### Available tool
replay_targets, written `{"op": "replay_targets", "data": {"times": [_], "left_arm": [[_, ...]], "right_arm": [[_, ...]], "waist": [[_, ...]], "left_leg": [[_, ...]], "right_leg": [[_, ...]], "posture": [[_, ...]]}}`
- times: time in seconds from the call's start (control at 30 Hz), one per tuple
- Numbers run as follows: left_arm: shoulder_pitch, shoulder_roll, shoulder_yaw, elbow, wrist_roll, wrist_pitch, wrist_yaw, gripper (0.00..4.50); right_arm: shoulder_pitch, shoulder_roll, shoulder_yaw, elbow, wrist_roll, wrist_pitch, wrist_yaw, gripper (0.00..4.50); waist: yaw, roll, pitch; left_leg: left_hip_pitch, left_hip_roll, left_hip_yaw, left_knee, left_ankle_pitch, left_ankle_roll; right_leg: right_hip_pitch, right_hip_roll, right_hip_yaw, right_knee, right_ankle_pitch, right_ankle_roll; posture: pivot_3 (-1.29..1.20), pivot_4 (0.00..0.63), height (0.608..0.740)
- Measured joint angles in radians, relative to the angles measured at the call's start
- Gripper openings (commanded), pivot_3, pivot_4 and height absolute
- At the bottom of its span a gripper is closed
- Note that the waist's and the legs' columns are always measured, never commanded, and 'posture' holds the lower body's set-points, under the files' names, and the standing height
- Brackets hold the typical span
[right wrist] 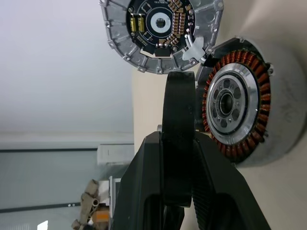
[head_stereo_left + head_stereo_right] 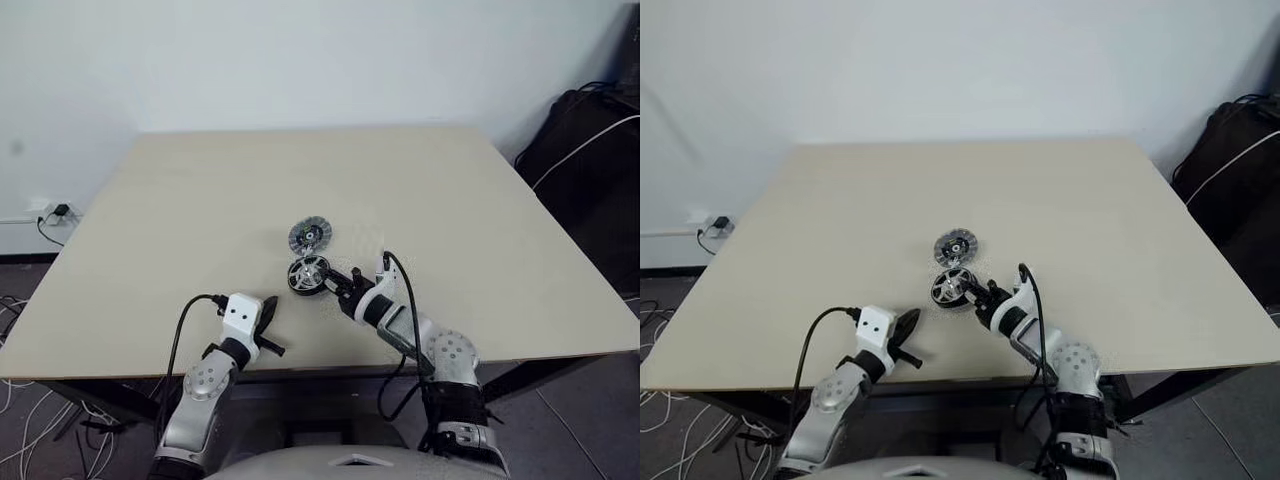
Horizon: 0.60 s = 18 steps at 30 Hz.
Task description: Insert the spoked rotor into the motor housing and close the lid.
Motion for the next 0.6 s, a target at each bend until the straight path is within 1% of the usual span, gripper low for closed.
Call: {"op": "replay_targets", "data": {"times": [0.2,0.6], "left_arm": [[0.013,0.005,0.002,-0.009,0.000,0.003,0.008,0.00],[0.013,0.007,0.005,-0.009,0.000,0.003,0.009,0.00]], "right_arm": [[-0.079,0.015,0.014,0.059,-0.058,-0.057,0.060,0.43],[-0.101,0.029,-0.018,0.125,-0.106,-0.080,0.094,0.43]], "waist": [[0.002,0.000,0.000],[0.001,0.000,0.000]], "left_leg": [[0.001,0.000,0.000,0.000,0.000,0.000],[0.001,0.000,0.000,0.000,0.000,0.000]], "right_leg": [[0.000,0.000,0.000,0.000,0.000,0.000],[-0.001,0.000,0.000,0.001,0.000,0.000]], "posture": [[0.00,0.000,0.740],[0.00,0.000,0.740]]}}
